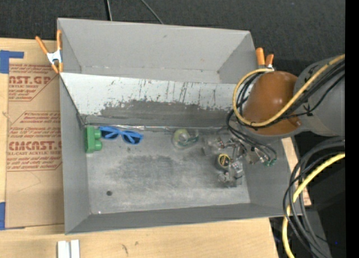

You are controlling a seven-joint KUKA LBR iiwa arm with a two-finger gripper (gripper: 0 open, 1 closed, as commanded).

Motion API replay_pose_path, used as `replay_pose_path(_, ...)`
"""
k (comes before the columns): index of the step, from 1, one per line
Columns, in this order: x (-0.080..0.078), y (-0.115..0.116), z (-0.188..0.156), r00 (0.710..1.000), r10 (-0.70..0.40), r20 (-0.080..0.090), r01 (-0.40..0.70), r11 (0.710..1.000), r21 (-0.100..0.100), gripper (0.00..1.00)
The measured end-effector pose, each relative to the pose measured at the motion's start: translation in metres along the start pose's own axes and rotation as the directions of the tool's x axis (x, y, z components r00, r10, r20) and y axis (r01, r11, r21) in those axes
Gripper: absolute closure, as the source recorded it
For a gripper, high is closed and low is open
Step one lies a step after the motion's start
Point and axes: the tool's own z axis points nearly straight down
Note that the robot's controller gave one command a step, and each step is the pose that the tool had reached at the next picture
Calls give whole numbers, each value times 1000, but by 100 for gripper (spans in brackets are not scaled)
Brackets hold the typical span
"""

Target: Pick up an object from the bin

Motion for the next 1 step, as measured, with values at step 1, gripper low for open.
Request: replay_pose_path(1,16,-30,7,996,-92,1,92,996,1,0)
